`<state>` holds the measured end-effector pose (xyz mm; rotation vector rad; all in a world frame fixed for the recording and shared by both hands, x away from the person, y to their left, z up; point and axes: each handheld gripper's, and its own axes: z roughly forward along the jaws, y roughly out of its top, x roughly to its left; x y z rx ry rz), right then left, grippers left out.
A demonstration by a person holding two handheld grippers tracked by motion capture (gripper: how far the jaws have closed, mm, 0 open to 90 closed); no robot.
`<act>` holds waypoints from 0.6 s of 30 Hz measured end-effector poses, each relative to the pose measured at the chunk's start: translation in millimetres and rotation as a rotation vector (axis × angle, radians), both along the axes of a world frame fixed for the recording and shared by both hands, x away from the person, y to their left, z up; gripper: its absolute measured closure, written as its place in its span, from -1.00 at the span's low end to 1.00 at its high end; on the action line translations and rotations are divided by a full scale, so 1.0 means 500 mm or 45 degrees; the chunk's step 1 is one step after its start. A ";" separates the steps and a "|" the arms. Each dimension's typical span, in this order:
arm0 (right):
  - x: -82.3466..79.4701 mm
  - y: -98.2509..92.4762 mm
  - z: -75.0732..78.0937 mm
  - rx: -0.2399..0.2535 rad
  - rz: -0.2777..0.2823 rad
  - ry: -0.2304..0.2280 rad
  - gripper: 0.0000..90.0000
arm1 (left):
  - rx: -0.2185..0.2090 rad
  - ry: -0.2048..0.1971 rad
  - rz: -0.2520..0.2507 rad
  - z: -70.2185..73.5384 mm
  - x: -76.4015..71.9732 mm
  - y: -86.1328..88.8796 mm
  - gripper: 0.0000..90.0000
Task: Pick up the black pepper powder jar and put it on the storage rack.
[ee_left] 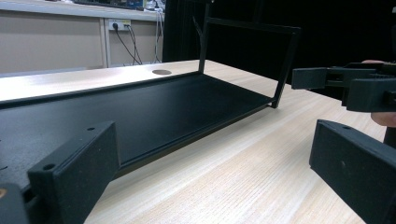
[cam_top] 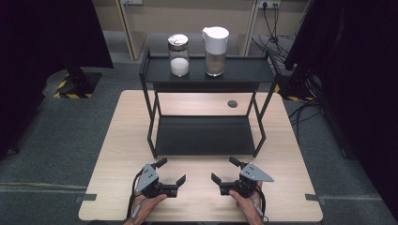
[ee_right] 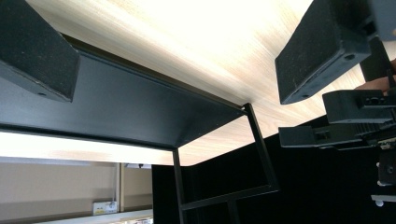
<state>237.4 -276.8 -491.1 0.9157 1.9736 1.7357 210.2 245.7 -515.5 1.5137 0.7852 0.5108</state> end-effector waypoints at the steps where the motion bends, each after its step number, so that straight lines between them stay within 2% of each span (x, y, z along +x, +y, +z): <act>1: 0.000 0.000 0.000 0.000 0.000 0.000 -0.99 | 0.000 -0.001 0.001 0.000 0.000 0.000 -0.97; 18: -0.004 -0.005 -0.002 0.013 -0.023 -0.020 -0.99 | -0.003 -0.005 -0.003 -0.001 -0.002 0.000 -0.97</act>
